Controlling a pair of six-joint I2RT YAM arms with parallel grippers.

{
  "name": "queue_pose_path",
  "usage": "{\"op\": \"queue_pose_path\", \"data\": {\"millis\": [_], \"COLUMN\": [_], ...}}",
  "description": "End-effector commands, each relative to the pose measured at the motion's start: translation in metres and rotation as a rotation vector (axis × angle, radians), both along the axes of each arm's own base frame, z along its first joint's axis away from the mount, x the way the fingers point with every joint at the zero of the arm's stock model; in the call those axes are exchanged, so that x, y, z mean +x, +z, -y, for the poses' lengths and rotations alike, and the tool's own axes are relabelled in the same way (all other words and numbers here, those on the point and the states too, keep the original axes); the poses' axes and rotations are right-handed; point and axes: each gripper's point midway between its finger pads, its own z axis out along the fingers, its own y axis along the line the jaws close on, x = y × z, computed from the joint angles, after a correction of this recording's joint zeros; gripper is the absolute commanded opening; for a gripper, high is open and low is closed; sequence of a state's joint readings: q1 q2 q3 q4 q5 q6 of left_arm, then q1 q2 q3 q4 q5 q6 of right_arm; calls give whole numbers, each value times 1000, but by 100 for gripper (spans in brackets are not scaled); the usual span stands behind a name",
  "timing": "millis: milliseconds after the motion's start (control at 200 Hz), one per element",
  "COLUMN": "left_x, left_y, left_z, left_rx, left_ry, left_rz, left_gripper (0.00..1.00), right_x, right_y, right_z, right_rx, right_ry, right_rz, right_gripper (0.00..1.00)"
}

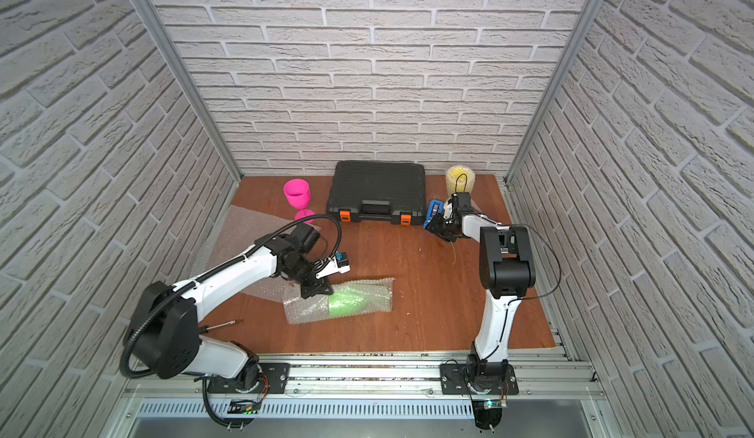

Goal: Wrap wine glasses in bubble wrap
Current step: Tear off the tape using the Tape Cutter.

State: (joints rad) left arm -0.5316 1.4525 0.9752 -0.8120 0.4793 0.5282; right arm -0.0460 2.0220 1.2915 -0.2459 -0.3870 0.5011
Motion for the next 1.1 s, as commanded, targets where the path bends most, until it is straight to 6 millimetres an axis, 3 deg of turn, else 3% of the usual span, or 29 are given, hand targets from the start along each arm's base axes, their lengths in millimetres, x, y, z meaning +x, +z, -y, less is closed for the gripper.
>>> {"op": "queue_pose_path", "data": {"millis": [0, 145, 455, 620, 635, 1095], "left_x": [-15, -15, -14, -15, -15, -15], "left_y": [-12, -13, -12, -11, -11, -9], "left_z": [-7, -8, -7, -8, -8, -8], "left_rx": [54, 54, 51, 53, 53, 50], "left_ry": [-24, -23, -24, -24, -25, -25], "left_rz": [-68, -72, -72, -69, -69, -65], "left_gripper": [0, 0, 0, 0, 0, 0], "right_x": [11, 7, 0, -13, -14, -87], "right_y": [-8, -12, -3, 5, 15, 39], "right_z": [-11, -10, -15, -21, -21, -46], "right_rx": [42, 46, 55, 52, 50, 25], "right_ry": [25, 16, 24, 40, 41, 100], "right_rz": [26, 13, 19, -2, 18, -40], "right_gripper": [37, 21, 3, 3, 3, 3]}}
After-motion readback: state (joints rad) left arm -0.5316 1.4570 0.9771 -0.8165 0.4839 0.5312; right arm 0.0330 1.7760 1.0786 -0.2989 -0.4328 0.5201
